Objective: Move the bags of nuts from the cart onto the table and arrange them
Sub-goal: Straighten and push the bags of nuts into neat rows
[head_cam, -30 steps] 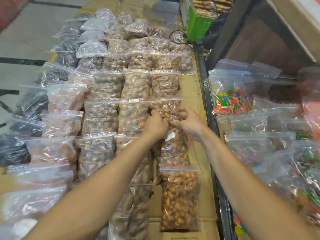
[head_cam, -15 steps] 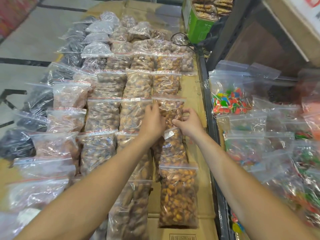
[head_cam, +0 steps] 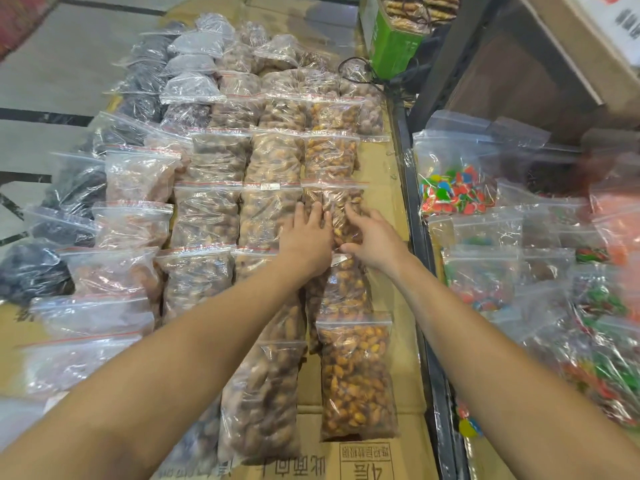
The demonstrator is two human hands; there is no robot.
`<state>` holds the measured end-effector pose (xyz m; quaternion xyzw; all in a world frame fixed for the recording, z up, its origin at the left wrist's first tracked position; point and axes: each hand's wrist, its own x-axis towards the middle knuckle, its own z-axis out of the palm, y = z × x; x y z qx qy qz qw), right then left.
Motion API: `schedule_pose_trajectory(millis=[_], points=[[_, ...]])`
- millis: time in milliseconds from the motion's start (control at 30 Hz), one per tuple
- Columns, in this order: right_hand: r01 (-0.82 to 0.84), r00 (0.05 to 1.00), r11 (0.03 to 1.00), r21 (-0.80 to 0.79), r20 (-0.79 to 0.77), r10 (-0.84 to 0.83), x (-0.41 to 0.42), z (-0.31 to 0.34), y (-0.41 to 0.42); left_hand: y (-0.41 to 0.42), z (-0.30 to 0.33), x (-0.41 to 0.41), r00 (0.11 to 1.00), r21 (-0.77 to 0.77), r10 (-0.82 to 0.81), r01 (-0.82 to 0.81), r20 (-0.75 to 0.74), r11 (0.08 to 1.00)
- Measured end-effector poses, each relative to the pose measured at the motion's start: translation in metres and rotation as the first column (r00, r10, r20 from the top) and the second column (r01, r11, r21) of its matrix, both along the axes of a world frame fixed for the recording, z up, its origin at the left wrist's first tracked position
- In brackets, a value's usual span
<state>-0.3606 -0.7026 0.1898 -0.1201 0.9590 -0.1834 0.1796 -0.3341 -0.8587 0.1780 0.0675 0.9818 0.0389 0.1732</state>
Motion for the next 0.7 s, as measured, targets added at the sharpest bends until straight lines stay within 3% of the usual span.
schedule_pose_trajectory(millis=[133, 233, 300, 500, 700], points=[[0.051, 0.999, 0.993, -0.102, 0.007, -0.051, 0.007, -0.001, 0.004, -0.005, 0.003, 0.004, 1.0, 0.039, 0.007, -0.007, -0.001, 0.999], [0.227, 0.967, 0.941, -0.249, -0.053, -0.248, 0.016, -0.002, 0.01, -0.012, 0.008, 0.009, 0.99, 0.221, 0.066, -0.038, -0.123, 0.975], [0.236, 0.969, 0.946, -0.224, -0.022, -0.246, 0.024, -0.007, 0.007, -0.007, 0.005, 0.021, 0.986, 0.322, 0.072, -0.019, -0.153, 0.946], [0.14, 0.989, 0.987, -0.081, 0.056, -0.135, 0.029, -0.016, -0.004, 0.004, -0.012, 0.04, 1.0, 0.235, 0.006, -0.006, -0.001, 0.972], [0.151, 0.983, 0.983, -0.103, 0.117, -0.139, 0.028, -0.009, 0.003, 0.003, -0.013, 0.028, 0.995, 0.162, -0.026, 0.009, 0.1, 0.987]])
